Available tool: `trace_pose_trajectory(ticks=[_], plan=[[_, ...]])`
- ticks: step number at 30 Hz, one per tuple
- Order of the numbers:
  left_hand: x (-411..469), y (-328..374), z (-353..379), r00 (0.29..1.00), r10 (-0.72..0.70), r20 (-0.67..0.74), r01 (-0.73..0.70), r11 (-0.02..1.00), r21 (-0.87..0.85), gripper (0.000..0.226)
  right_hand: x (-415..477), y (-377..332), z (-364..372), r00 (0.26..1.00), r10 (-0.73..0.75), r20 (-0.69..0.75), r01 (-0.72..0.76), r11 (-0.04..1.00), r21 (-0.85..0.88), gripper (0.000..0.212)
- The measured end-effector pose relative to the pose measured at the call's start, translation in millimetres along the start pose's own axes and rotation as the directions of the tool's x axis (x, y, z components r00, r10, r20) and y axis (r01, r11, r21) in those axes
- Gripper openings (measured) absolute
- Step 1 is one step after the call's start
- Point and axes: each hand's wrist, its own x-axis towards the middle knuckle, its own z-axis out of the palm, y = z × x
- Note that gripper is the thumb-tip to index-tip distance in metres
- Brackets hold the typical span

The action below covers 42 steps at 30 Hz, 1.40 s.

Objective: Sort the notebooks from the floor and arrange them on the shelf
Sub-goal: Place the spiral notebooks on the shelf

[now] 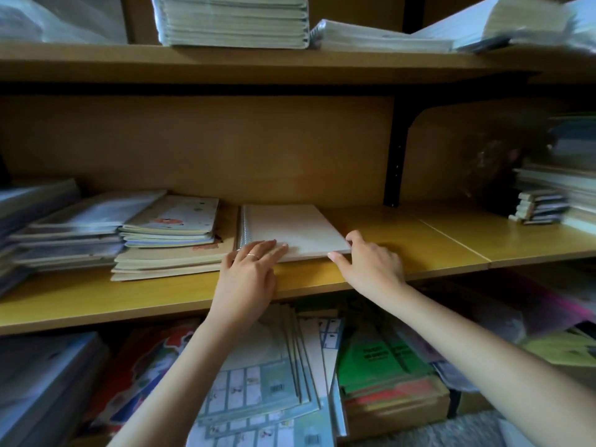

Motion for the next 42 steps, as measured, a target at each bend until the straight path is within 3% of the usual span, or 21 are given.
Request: trace_pose_trajectory(ticks=[10,12,14,16,18,21,23,25,28,31,34,37,39,42], plan=[[1,2,4,0.998,-0.027,0.05,0.023,0.995,0.094,0.061,3,1,4,0.997,0.045,-0.056,-0.045,0.999,-0.007,0.058],[-3,2,6,1.0,-0.014,-0.017,0.015,0.995,0.1,0.054,-6,2,8,0.988,0.042,-0.15,-0.035,0.998,0.049,0.05],[-11,6,7,0.992,0.012,-0.124,-0.004,0.998,0.066,0.047,-18,8,17,0.953,-0.055,-0.296,0.091,0.99,0.109,0.035],[-23,10,7,0.971,0.113,-0.21,-0.106,0.993,0.044,0.042,-32,15,25,0.902,-0.173,-0.395,0.25,0.956,0.151,0.019],[-40,14,11,0.913,0.341,-0.225,-0.326,0.94,0.102,0.033,-46,23,29,0.884,-0.279,-0.374,0.354,0.923,0.149,0.016],[-63,26,20,0.761,0.644,-0.075,-0.634,0.764,0.123,0.027,-79,47,29,0.864,-0.431,-0.261,0.485,0.851,0.199,0.03],[-76,44,31,0.711,0.703,0.013,-0.703,0.711,0.024,0.027,-112,77,36,0.839,-0.499,-0.219,0.539,0.817,0.206,0.031],[-86,64,47,0.696,0.714,0.084,-0.706,0.7,-0.102,0.033,-151,118,55,0.851,-0.519,-0.084,0.525,0.846,0.092,0.031],[-99,93,74,0.661,0.738,0.139,-0.705,0.673,-0.223,0.038,-212,187,96,0.891,-0.314,0.328,0.364,0.926,-0.103,0.045],[-110,123,100,0.599,0.783,0.17,-0.724,0.62,-0.303,0.036,-265,239,118,0.829,0.137,0.542,0.023,0.96,-0.278,0.076],[-120,154,125,0.535,0.825,0.184,-0.742,0.562,-0.365,0.036,-304,270,119,0.69,0.556,0.463,-0.385,0.824,-0.415,0.086],[-130,179,144,0.499,0.844,0.199,-0.74,0.534,-0.41,0.034,-318,289,109,0.525,0.799,0.292,-0.681,0.601,-0.419,0.105],[-136,192,149,0.487,0.852,0.193,-0.735,0.519,-0.437,0.032,-318,297,101,0.401,0.874,0.273,-0.775,0.483,-0.408,0.116],[-141,208,151,0.477,0.858,0.189,-0.721,0.505,-0.475,0.031,-313,309,88,0.311,0.897,0.313,-0.779,0.429,-0.457,0.123]])
